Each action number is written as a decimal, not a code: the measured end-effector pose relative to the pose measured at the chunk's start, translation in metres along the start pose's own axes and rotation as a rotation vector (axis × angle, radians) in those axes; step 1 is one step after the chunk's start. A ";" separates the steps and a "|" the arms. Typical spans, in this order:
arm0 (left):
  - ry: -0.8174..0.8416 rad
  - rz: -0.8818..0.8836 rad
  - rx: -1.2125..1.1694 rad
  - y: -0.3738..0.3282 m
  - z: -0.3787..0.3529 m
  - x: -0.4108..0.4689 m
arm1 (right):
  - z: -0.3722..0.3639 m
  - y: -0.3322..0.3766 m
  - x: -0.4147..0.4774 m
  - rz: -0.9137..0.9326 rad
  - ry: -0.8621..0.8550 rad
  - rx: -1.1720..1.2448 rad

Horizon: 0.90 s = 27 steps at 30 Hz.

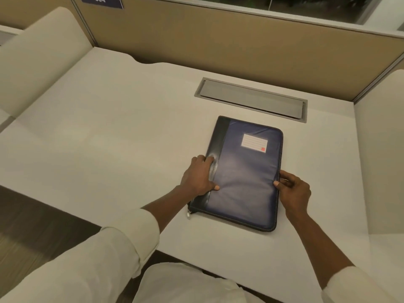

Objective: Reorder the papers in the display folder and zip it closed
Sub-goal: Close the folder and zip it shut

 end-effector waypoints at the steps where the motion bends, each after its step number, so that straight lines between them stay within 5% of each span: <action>1: 0.012 -0.026 0.049 -0.001 0.000 0.002 | 0.000 0.000 0.000 0.006 -0.006 -0.032; 8: 0.249 -0.323 0.339 -0.003 -0.022 0.020 | -0.010 0.030 -0.078 0.220 -0.314 -0.412; 15: 0.365 -0.406 0.375 0.010 -0.035 0.019 | -0.103 0.063 -0.195 0.469 0.039 -0.476; 20: 0.411 -0.349 0.413 0.008 -0.044 0.019 | -0.149 0.075 -0.219 0.412 0.220 -0.641; 27: 0.464 -0.277 0.441 0.007 -0.046 0.021 | -0.167 0.086 -0.214 0.383 0.118 -0.796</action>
Point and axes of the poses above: each hand's wrist, its own x-axis towards the middle knuckle, its own z-axis out of the back of the hand, y = z × x, the point moved 6 cm from there along x, towards the middle knuckle, and after that the axes turned 14 degrees about -x, right-handed, at the moved point
